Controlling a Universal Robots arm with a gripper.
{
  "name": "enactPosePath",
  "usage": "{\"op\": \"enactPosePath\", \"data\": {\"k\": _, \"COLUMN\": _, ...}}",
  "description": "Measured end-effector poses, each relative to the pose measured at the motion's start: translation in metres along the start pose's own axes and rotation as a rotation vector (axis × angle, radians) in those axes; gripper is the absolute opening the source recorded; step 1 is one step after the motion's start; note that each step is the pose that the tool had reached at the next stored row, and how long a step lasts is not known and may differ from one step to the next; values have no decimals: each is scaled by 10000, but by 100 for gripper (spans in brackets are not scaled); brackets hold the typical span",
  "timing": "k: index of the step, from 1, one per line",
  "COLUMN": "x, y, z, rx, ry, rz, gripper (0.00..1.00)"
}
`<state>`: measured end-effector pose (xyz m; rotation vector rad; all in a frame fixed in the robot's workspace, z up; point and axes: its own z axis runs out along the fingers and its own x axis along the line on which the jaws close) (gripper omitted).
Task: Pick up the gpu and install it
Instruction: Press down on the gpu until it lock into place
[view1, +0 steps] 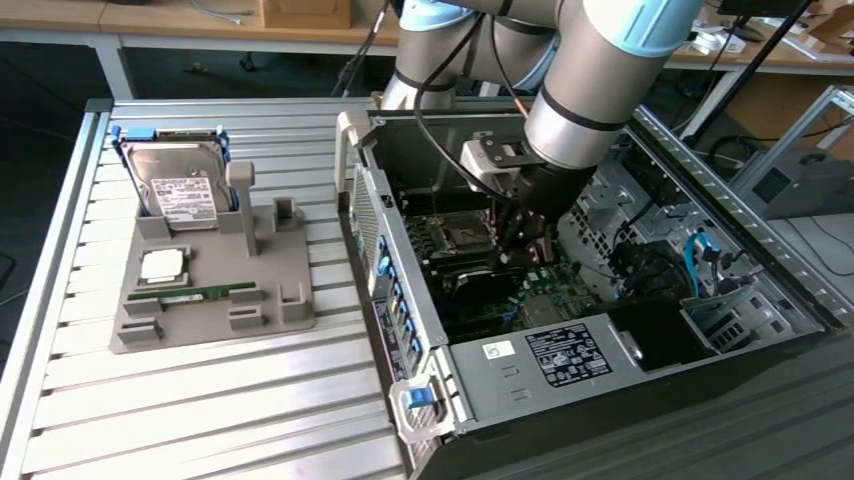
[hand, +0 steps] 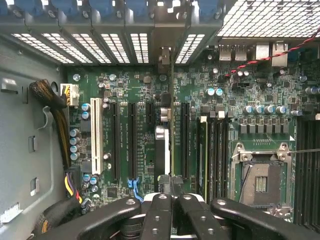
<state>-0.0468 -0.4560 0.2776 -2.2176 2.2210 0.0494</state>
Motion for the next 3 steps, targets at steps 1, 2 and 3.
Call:
{"op": "enactPosePath", "data": {"k": 1, "x": 0, "y": 0, "z": 0, "rx": 0, "ry": 0, "rz": 0, "gripper": 10}}
{"op": "enactPosePath", "data": {"k": 2, "x": 0, "y": 0, "z": 0, "rx": 0, "ry": 0, "rz": 0, "gripper": 10}}
{"op": "enactPosePath", "data": {"k": 3, "x": 0, "y": 0, "z": 0, "rx": 0, "ry": 0, "rz": 0, "gripper": 10}}
